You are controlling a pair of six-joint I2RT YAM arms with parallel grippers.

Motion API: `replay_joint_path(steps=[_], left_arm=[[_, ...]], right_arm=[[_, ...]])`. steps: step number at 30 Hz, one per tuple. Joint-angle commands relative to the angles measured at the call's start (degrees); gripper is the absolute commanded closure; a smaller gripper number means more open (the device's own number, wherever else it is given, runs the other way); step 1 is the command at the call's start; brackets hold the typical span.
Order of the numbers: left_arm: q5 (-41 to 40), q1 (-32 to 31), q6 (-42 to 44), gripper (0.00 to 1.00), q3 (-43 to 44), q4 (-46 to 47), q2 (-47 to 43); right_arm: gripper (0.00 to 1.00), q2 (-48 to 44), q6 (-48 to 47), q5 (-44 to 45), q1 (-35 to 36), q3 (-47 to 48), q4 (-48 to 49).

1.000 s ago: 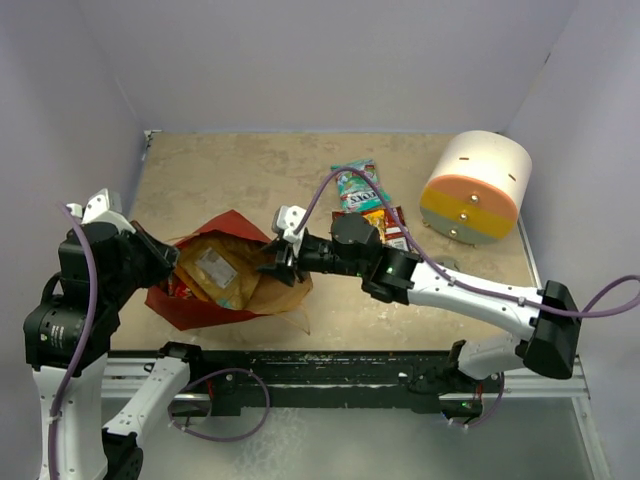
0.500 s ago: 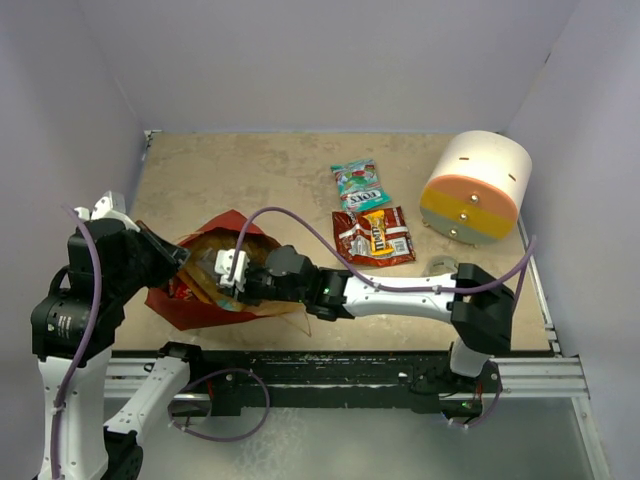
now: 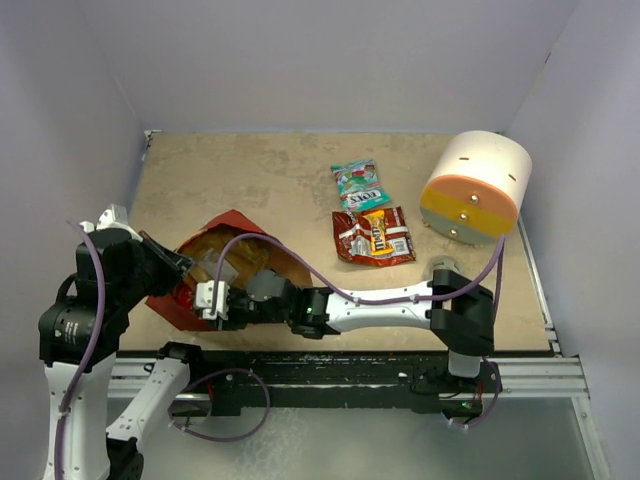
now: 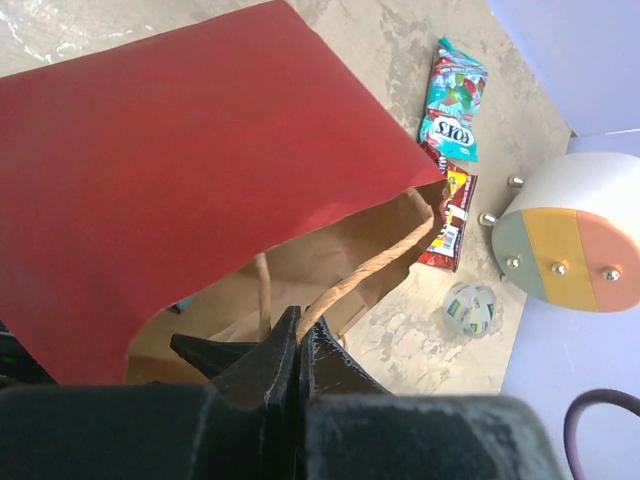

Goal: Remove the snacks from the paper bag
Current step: Take out the snack from the paper bag.

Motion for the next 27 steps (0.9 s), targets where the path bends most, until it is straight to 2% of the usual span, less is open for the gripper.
replay_joint_path(steps=[1,3,7,18,22,27], left_arm=[[0.5,0.0,-2.7,1.00,-2.3,0.0,-2.0],[0.4,0.0,-2.9,1.00,-3.3,-0.1,-3.0],[0.6,0.0,-3.8,1.00,-4.4,-0.2,-4.6],[2.8,0.1,-3.6,1.00,-4.9,0.9,-4.7],[4.0,0.1,-3.2,1.00,-5.8,2.6,-4.4],[4.4,0.0,-2.4,1.00,-6.0,2.3,-3.9]], right_arm=[[0.60,0.2,-0.3,1.3,0.2,3.0,5.1],[0.56,1.0,2.7,6.0,0.0,3.7,5.8],[0.50,3.1,1.1,14.3,-0.3,5.2,5.2],[0.35,9.6,3.9,23.1,-1.7,10.3,4.8],[0.27,12.1,5.8,25.2,-2.8,11.8,4.4],[0.23,13.6,11.7,26.4,-6.1,13.4,1.2]])
